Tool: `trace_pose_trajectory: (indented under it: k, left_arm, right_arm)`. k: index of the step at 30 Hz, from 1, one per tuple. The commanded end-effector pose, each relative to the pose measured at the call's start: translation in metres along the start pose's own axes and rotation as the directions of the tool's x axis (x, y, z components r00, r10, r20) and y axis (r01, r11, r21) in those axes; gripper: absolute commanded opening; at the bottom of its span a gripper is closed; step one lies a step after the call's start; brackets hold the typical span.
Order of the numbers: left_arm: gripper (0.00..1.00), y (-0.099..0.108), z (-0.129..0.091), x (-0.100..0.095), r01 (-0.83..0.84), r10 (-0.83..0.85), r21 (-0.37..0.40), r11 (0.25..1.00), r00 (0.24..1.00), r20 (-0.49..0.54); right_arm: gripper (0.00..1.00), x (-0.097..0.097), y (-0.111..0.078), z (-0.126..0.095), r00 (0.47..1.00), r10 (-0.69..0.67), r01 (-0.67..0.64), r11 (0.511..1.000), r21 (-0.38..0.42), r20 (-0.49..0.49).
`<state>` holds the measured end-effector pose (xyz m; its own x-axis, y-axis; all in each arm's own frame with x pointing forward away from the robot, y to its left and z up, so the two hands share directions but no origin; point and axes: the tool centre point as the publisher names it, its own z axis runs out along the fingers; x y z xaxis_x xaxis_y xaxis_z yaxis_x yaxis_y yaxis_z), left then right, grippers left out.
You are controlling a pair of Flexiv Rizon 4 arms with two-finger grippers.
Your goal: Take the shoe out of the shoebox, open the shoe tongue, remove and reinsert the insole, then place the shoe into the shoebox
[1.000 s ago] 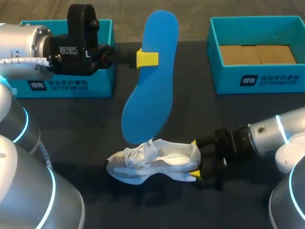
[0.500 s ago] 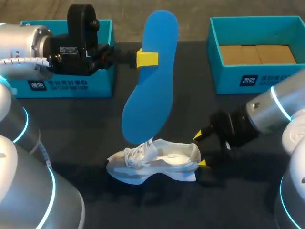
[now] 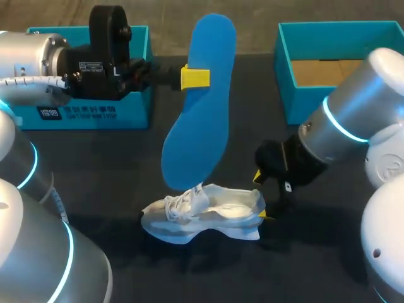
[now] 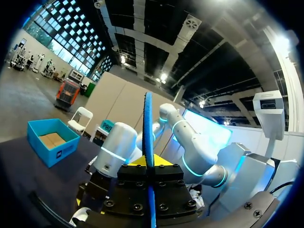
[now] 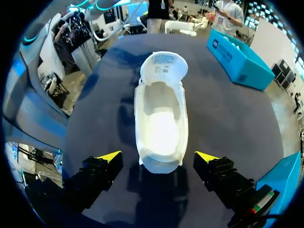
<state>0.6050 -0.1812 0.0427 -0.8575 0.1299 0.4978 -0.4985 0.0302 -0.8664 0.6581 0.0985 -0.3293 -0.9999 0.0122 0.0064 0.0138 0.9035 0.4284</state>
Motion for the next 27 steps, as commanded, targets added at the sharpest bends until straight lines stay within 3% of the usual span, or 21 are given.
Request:
trace_pose_trajectory:
  k: [1, 13, 20, 27]
  left_arm:
    - [0.0, 0.001, 0.0, 0.0, 0.0, 0.0, 0.002, 1.0, 1.0, 0.0]
    - [0.0, 0.001, 0.0, 0.0, 0.0, 0.0, 0.002, 1.0, 1.0, 0.0]
    - [0.0, 0.001, 0.0, 0.0, 0.0, 0.0, 0.002, 1.0, 1.0, 0.0]
    - [0.0, 0.001, 0.0, 0.0, 0.0, 0.0, 0.002, 1.0, 1.0, 0.0]
  right_arm:
    - [1.0, -0.003, 0.007, 0.0, 1.0, 0.0, 0.005, 0.93, 0.367, -0.013]
    - [1.0, -0.007, 0.028, 0.001, 0.999, -0.041, 0.048, 0.872, 0.487, -0.025]
    - [1.0, -0.008, 0.034, 0.003, 0.998, -0.063, 0.064, 0.871, 0.486, -0.019]
    - [1.0, -0.012, 0.029, 0.003, 0.998, -0.068, 0.064, 0.884, 0.463, -0.008]
